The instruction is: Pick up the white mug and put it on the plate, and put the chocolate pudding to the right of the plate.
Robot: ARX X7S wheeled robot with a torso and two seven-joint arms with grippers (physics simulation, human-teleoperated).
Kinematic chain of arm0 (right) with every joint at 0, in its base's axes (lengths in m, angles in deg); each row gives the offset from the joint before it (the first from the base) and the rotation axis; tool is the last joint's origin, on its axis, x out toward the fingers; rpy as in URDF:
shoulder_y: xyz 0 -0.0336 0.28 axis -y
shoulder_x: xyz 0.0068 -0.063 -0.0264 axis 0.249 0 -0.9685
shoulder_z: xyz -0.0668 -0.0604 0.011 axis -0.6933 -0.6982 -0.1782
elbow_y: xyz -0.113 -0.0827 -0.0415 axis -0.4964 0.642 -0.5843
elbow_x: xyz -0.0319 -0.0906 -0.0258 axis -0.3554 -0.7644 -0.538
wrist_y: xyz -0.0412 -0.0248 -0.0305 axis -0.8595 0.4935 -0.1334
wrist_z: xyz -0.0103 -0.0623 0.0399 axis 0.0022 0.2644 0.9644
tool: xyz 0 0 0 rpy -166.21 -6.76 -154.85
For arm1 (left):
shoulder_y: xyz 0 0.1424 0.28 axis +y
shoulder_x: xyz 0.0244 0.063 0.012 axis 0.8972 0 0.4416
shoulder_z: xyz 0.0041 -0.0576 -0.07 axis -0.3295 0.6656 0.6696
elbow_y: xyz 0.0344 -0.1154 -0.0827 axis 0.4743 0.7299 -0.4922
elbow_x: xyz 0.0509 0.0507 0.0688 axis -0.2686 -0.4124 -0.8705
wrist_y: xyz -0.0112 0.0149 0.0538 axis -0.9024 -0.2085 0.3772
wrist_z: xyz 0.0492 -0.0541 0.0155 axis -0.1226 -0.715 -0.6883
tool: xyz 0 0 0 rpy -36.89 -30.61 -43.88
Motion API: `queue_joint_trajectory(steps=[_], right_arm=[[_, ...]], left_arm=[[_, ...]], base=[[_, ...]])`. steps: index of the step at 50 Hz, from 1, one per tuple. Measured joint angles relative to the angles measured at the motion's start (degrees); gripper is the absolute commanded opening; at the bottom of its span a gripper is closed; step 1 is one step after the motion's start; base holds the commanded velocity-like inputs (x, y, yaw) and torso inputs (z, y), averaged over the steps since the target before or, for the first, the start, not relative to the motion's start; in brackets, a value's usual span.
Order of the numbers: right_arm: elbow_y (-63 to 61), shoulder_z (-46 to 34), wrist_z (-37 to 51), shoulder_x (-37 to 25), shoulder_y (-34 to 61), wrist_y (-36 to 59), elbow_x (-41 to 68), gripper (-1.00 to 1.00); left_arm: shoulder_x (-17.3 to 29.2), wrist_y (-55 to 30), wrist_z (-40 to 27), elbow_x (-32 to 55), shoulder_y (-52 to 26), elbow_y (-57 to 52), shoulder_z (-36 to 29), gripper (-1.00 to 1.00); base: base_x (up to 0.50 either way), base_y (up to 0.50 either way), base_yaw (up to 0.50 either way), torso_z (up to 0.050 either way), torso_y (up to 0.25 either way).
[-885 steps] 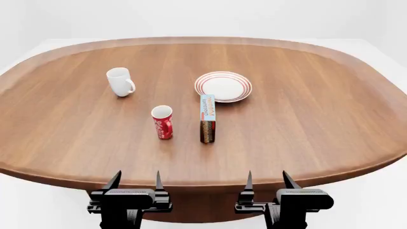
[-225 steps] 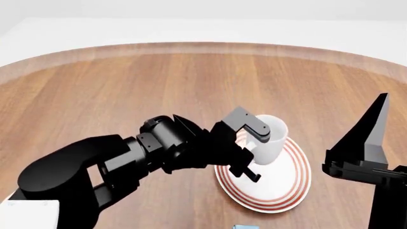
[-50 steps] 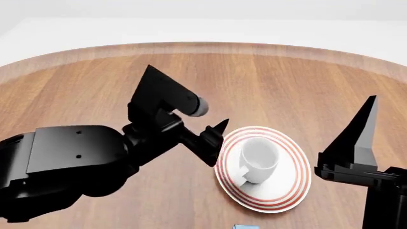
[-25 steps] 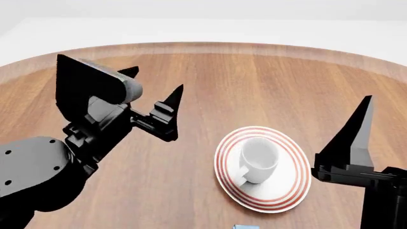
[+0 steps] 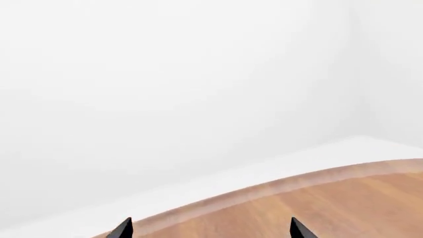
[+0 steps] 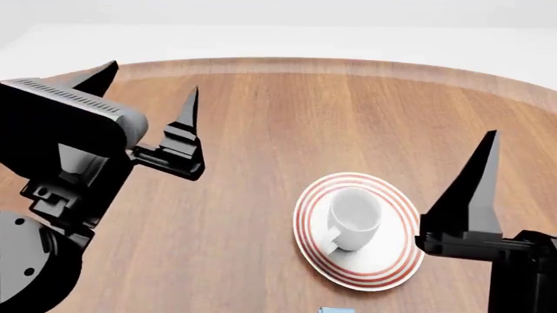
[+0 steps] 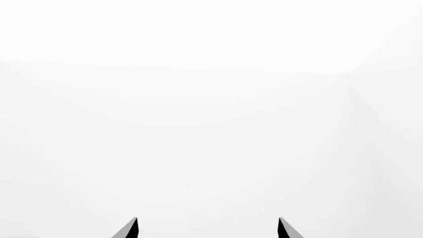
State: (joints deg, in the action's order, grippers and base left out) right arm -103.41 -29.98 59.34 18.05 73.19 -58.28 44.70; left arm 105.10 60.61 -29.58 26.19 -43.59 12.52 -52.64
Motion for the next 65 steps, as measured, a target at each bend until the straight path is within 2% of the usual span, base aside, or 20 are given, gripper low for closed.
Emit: queue_joint_trajectory(steps=[26, 30, 36, 39, 43, 51, 65], right_arm=[[-14.2, -10.3, 2.8, 1.4, -3.8, 19.3, -6.7, 1.00], [-15.2, -18.0, 11.7, -6.1, 0.9, 19.9, -1.7, 1.00], [-16.1, -43.2, 33.9, -18.7, 21.9, 17.6, 7.8, 1.00], [-16.4, -53.3, 42.0, -22.7, 30.2, 16.6, 11.8, 1.00], [-16.6, -62.1, 49.6, -26.2, 37.4, 15.9, 16.7, 1.00], [-16.9, -69.0, 58.2, -29.2, 43.3, 16.5, 24.5, 1.00], [-17.1, -71.2, 63.5, -28.6, 46.1, 19.5, 34.7, 1.00]], left_arm=[[2.0, -0.5, -2.9, -2.8, -0.1, -3.3, 0.7, 1.00], [2.0, -0.6, -3.0, -2.8, -0.1, -3.5, 0.8, 1.00], [1.9, -0.8, -3.0, -2.8, -0.2, -3.6, 0.8, 1.00], [1.8, -1.0, -3.1, -2.7, -0.2, -3.7, 0.8, 1.00], [1.8, -1.2, -3.1, -2.6, -0.4, -3.9, 0.9, 1.00], [1.7, -1.5, -3.2, -2.3, -0.4, -4.0, 0.9, 1.00], [1.4, -1.8, -3.0, -1.9, -0.3, -3.8, 0.9, 1.00]], base=[[0.00, 0.00, 0.00, 0.000, 0.000], [0.00, 0.00, 0.00, 0.000, 0.000], [0.00, 0.00, 0.00, 0.000, 0.000], [0.00, 0.00, 0.00, 0.000, 0.000], [0.00, 0.00, 0.00, 0.000, 0.000], [0.00, 0.00, 0.00, 0.000, 0.000], [0.00, 0.00, 0.00, 0.000, 0.000]])
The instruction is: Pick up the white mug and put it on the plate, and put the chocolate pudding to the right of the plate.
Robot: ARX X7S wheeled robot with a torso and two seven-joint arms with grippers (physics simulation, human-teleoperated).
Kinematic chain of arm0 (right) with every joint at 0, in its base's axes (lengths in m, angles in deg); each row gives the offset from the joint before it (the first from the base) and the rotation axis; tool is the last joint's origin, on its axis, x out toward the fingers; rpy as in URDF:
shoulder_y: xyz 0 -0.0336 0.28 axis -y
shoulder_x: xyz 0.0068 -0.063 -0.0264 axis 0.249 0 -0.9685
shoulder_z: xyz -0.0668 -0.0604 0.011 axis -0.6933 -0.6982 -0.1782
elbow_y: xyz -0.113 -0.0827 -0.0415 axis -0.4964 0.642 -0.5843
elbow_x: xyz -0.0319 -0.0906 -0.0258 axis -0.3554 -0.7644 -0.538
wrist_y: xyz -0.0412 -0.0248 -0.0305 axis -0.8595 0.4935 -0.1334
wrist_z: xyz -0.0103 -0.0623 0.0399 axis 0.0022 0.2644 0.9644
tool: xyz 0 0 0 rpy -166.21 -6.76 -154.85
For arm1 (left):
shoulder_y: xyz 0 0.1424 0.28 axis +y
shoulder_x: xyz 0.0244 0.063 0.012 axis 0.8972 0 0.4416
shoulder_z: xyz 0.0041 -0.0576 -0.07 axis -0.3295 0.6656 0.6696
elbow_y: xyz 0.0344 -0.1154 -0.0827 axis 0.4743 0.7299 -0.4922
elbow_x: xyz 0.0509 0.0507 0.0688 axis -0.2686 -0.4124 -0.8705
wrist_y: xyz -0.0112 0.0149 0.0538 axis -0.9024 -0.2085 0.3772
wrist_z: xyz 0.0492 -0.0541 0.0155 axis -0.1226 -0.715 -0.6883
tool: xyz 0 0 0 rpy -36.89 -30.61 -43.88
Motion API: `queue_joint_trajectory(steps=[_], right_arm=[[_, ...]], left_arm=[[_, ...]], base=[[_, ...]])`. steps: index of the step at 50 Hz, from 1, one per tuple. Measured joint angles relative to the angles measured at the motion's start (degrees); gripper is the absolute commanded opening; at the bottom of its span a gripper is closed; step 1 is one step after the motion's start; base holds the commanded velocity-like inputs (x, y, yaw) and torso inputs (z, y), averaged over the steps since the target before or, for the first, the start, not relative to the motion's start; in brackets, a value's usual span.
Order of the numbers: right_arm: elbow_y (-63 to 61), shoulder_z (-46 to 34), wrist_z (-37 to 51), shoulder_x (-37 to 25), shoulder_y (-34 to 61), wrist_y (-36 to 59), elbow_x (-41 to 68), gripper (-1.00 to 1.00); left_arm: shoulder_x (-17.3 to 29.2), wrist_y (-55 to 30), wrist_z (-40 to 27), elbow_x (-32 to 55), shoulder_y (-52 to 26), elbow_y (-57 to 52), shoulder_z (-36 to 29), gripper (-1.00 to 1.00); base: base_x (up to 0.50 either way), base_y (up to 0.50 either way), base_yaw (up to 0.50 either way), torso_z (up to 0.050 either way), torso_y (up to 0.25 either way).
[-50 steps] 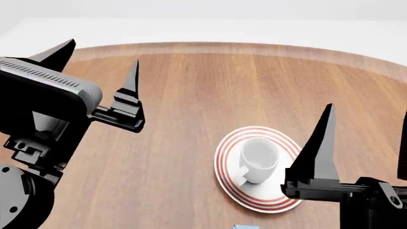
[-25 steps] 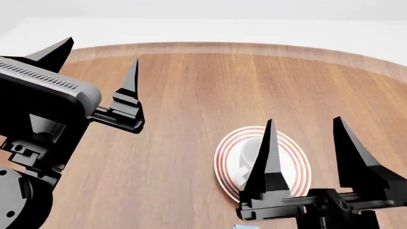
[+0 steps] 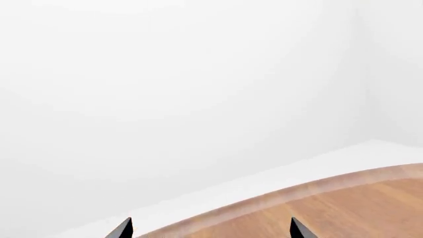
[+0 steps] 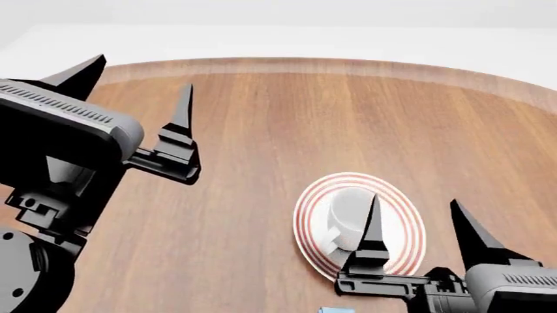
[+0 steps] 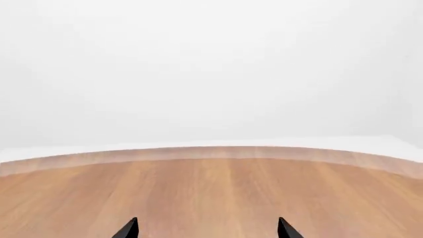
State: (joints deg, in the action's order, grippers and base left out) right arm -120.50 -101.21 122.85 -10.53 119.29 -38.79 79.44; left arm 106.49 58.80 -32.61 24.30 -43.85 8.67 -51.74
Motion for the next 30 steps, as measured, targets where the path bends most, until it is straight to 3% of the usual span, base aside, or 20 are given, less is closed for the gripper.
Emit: queue_joint_trajectory(steps=[30], right_arm=[[-0.1, 5.7, 0.4, 7.2, -3.3, 7.5, 21.2, 1.00]], left_arm=[[-0.7, 0.5, 0.4, 0.4, 0.9, 0.4, 0.0, 1.00]], base=[[0.00, 0.00, 0.00, 0.000, 0.000]])
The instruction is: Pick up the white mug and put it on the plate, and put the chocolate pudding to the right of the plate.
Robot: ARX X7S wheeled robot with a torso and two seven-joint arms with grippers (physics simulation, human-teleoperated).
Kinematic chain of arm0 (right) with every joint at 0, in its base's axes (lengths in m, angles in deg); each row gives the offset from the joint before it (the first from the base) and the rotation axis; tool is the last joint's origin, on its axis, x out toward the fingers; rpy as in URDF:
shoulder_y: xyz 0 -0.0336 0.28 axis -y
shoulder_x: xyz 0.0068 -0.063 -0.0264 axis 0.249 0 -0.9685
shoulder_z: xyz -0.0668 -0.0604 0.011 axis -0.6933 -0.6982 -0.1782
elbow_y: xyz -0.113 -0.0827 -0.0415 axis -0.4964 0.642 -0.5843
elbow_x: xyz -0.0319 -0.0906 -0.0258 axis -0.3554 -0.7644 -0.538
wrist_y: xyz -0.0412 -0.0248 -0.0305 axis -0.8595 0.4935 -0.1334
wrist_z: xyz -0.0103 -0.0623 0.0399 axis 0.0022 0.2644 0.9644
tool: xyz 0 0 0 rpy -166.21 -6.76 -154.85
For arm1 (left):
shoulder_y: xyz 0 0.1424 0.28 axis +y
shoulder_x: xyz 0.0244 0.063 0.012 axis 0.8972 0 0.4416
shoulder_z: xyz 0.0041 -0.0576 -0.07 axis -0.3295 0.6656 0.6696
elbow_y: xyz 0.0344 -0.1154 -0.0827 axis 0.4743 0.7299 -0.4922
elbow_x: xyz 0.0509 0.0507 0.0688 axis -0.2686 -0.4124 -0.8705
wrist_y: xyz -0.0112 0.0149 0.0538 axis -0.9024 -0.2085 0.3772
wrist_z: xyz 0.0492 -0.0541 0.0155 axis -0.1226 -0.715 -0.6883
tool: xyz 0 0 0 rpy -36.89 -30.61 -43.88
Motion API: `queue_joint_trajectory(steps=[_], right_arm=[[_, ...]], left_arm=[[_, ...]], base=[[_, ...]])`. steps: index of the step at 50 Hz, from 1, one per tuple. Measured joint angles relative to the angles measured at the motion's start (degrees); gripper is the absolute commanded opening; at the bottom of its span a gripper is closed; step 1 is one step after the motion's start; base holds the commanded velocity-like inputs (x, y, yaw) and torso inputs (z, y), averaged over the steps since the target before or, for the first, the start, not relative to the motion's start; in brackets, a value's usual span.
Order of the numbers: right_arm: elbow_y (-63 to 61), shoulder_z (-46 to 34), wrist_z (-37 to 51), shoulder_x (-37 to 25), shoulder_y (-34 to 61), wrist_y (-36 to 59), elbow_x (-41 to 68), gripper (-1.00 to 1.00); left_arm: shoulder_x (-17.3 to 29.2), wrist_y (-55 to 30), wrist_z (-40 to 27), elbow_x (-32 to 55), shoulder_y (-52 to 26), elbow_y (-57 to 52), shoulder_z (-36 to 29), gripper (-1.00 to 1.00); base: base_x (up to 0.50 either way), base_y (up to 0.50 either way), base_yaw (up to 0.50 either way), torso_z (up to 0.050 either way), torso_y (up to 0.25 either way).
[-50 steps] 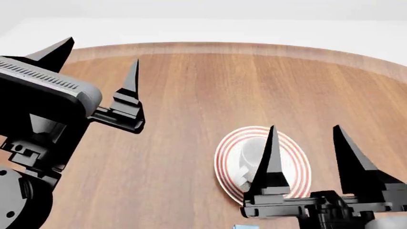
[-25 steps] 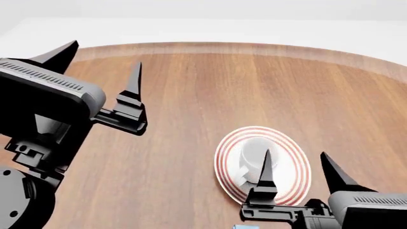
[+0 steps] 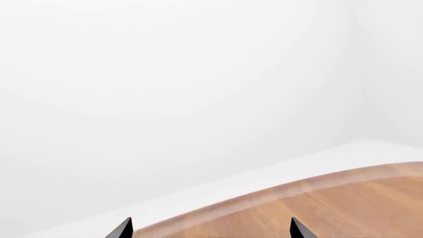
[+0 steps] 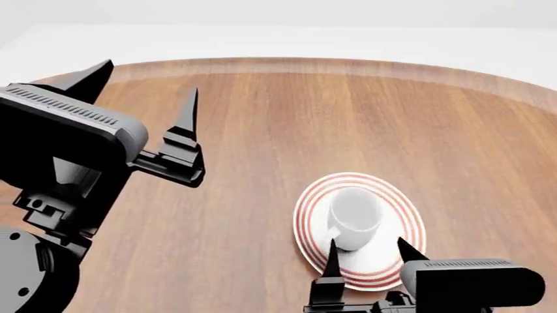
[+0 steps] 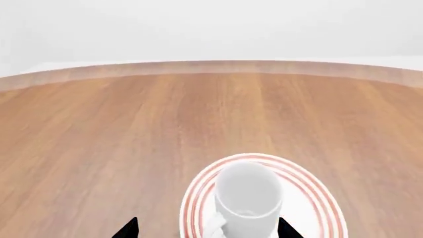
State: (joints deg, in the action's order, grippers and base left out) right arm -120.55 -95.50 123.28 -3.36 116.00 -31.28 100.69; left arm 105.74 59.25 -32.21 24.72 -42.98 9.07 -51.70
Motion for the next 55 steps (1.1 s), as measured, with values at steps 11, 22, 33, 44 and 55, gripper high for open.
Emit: queue_joint_trajectory(steps=[11, 22, 33, 44, 55], right_arm=[[0.0, 4.2, 0.0, 3.1, -2.3, 3.7, 5.3, 1.00], [0.0, 10.1, 0.0, 6.4, -6.6, 8.0, 10.0, 1.00], [0.0, 18.1, 0.0, 9.4, -13.0, 13.3, 14.8, 1.00], [0.3, 29.6, 0.0, 14.2, -22.0, 21.8, 20.5, 1.00], [1.5, 34.3, 0.0, 16.7, -27.1, 25.4, 23.7, 1.00]], left_arm=[[-0.2, 0.3, 0.2, 0.0, 0.4, 0.2, 0.0, 1.00], [-0.3, 0.6, 0.2, 0.0, 0.8, 0.5, 0.1, 1.00], [-0.5, 1.1, 0.5, 0.1, 1.3, 1.0, 0.1, 1.00], [-0.7, 1.6, 0.8, 0.0, 1.9, 1.5, 0.1, 1.00], [-0.8, 2.1, 0.9, 0.0, 2.5, 1.8, 0.1, 1.00]], base=[[0.00, 0.00, 0.00, 0.000, 0.000], [0.00, 0.00, 0.00, 0.000, 0.000], [0.00, 0.00, 0.00, 0.000, 0.000], [0.00, 0.00, 0.00, 0.000, 0.000], [0.00, 0.00, 0.00, 0.000, 0.000]])
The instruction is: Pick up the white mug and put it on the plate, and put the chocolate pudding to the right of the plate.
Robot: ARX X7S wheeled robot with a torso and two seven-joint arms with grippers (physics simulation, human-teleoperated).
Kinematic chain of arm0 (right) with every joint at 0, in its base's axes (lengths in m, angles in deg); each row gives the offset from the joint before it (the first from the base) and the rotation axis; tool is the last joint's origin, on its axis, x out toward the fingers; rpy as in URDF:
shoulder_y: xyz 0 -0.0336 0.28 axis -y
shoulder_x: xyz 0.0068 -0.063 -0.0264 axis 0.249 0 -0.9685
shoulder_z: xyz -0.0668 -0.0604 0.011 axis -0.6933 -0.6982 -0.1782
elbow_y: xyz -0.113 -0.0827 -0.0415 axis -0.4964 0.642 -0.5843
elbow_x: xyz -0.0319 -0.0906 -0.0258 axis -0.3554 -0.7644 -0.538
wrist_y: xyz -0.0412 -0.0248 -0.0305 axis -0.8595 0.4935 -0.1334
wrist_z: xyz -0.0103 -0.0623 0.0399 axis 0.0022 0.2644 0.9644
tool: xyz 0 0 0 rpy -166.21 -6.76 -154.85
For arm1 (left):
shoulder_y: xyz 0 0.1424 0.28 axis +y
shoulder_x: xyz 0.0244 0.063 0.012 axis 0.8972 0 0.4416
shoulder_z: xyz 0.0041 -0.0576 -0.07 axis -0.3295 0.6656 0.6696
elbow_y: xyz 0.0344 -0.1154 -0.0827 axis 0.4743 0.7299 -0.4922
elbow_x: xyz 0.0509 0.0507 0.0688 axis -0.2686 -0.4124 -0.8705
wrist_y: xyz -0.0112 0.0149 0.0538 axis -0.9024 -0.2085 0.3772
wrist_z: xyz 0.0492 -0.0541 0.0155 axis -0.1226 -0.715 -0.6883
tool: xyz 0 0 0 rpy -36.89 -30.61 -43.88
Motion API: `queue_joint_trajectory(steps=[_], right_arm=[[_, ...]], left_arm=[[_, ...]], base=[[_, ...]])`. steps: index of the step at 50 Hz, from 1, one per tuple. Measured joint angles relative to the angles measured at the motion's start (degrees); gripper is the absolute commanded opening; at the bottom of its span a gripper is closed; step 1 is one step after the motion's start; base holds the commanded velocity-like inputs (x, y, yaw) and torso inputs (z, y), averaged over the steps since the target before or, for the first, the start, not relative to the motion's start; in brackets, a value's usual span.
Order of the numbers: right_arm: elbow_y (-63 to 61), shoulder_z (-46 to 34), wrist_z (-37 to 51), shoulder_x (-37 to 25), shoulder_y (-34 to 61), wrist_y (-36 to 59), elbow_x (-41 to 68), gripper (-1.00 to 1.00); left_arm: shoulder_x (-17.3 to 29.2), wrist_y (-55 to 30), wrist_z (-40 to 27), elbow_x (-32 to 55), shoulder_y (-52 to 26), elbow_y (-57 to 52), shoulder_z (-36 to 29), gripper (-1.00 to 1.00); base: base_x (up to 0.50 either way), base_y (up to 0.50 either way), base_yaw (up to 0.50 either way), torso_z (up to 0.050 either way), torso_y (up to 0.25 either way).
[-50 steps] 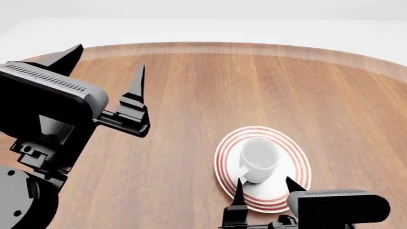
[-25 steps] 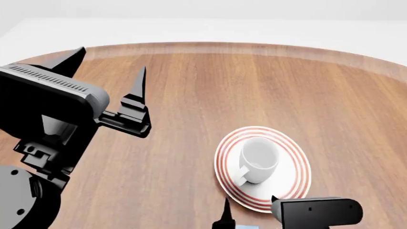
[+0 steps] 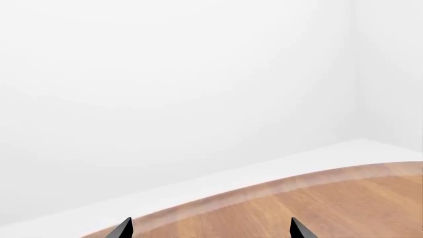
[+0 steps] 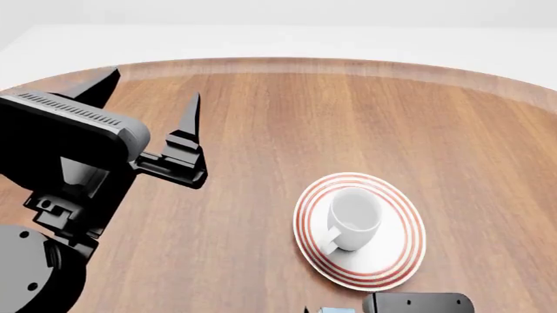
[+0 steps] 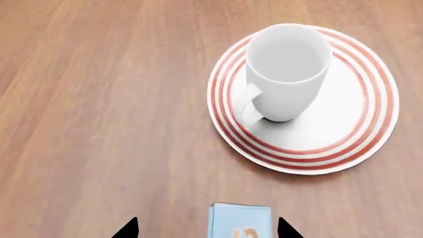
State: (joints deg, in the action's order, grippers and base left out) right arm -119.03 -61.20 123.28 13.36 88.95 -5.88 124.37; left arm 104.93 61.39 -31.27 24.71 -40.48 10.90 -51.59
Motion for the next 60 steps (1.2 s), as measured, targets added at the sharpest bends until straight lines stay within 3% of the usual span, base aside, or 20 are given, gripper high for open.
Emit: queue_joint_trajectory(steps=[60], right_arm=[[4.6, 5.3, -5.8, -0.9, -7.6, 1.8, -1.5, 1.00]], left_arm=[[-0.2, 1.1, 0.1, 0.5, 2.0, 1.0, 0.2, 1.00]], base=[[0.00, 0.00, 0.00, 0.000, 0.000]])
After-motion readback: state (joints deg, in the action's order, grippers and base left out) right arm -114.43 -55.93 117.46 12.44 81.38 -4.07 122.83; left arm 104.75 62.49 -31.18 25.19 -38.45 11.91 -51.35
